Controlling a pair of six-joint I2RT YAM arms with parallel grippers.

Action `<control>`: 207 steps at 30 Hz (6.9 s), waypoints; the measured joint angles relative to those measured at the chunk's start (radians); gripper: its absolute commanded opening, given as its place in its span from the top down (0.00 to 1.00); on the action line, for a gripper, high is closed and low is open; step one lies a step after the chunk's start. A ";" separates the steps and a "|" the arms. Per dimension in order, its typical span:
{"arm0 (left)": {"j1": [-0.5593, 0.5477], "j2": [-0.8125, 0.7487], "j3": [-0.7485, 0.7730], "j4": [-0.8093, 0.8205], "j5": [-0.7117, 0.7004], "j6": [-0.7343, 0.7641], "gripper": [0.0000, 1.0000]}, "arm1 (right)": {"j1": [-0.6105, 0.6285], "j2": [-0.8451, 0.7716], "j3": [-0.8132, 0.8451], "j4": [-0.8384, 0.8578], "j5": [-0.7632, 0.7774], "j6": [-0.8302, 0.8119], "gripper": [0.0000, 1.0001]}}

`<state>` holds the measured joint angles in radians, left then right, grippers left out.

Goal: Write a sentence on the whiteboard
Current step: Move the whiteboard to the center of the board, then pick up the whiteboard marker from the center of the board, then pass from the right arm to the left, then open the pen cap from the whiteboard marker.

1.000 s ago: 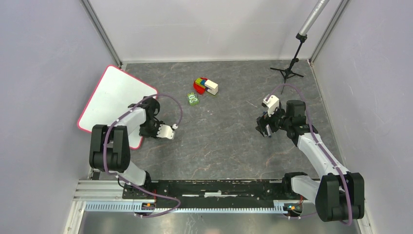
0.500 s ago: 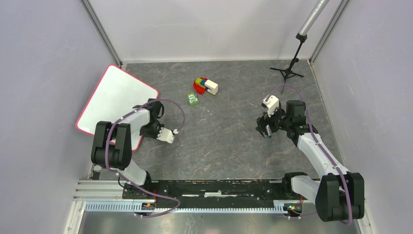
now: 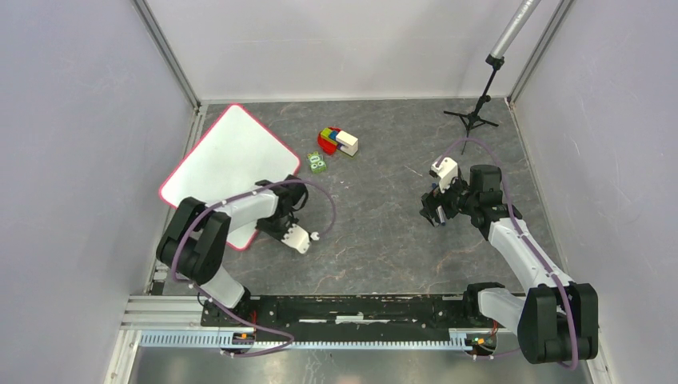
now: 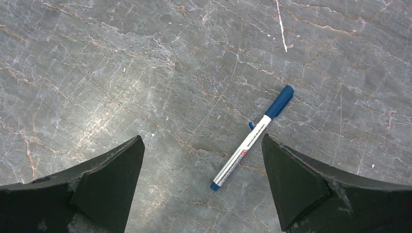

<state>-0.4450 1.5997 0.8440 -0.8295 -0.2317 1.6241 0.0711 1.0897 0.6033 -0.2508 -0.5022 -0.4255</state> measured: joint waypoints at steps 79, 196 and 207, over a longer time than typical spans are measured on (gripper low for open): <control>-0.564 0.060 0.806 -0.178 0.415 -1.087 0.00 | -0.168 0.198 0.060 -0.066 0.112 0.026 0.35; -0.054 -0.396 0.561 0.349 1.247 -1.716 0.98 | 0.326 -0.025 0.466 0.324 -0.624 0.890 0.14; -0.054 -0.378 0.560 0.403 1.259 -1.810 0.98 | 0.324 -0.021 0.307 0.853 -0.630 1.393 0.32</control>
<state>-0.4988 1.2221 1.4040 -0.4263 1.0271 -0.1860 0.3954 1.0687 0.9108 0.6018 -1.1320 0.9676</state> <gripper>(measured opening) 0.112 0.693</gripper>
